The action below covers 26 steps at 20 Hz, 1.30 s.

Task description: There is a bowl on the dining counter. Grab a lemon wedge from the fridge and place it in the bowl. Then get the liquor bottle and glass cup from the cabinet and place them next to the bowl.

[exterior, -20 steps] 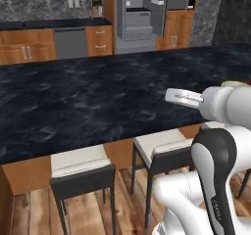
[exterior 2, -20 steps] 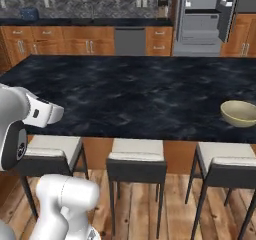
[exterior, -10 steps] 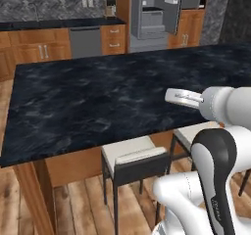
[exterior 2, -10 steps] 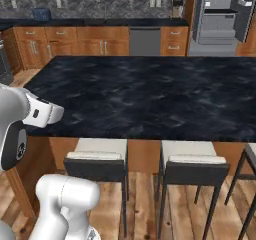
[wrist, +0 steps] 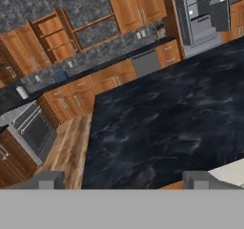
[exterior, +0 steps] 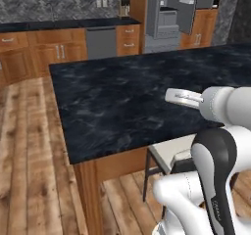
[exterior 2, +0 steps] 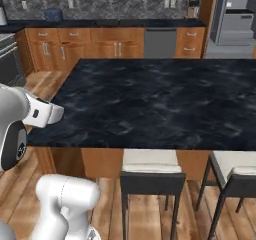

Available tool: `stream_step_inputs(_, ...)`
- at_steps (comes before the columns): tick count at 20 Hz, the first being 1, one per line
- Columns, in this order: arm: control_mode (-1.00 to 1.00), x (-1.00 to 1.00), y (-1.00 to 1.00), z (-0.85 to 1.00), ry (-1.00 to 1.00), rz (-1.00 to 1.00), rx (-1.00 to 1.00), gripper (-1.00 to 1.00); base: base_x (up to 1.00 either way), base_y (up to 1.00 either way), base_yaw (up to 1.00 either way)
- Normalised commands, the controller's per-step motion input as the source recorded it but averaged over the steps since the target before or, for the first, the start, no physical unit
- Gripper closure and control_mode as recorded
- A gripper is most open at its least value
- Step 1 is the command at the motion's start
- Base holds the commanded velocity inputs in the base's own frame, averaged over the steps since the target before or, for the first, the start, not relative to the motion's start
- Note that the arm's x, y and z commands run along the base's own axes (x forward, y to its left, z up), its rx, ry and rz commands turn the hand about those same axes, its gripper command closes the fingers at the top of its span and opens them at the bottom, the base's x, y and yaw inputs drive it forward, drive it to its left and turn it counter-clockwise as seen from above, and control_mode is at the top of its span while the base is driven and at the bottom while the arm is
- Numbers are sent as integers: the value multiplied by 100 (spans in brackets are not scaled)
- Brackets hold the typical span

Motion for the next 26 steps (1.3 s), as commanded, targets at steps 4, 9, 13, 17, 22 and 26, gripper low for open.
stream_step_inputs(4, 100, 0, 0, 0, 0, 0, 0, -100, 43, 100, -3)
stream_step_inputs(9, 100, 0, 0, 0, 0, 0, 0, -100, 49, 100, -3)
stream_step_inputs(13, 100, 0, 0, 0, 0, 0, 0, -100, 55, 100, -3)
stream_step_inputs(17, 100, 0, 0, 0, 0, 0, 0, -100, 64, 100, -3)
stream_step_inputs(22, 100, 0, 0, 0, 0, 0, 0, -100, 79, 100, -3)
stream_step_inputs(26, 100, 0, 0, 0, 0, 0, 0, -100, 95, 100, -5)
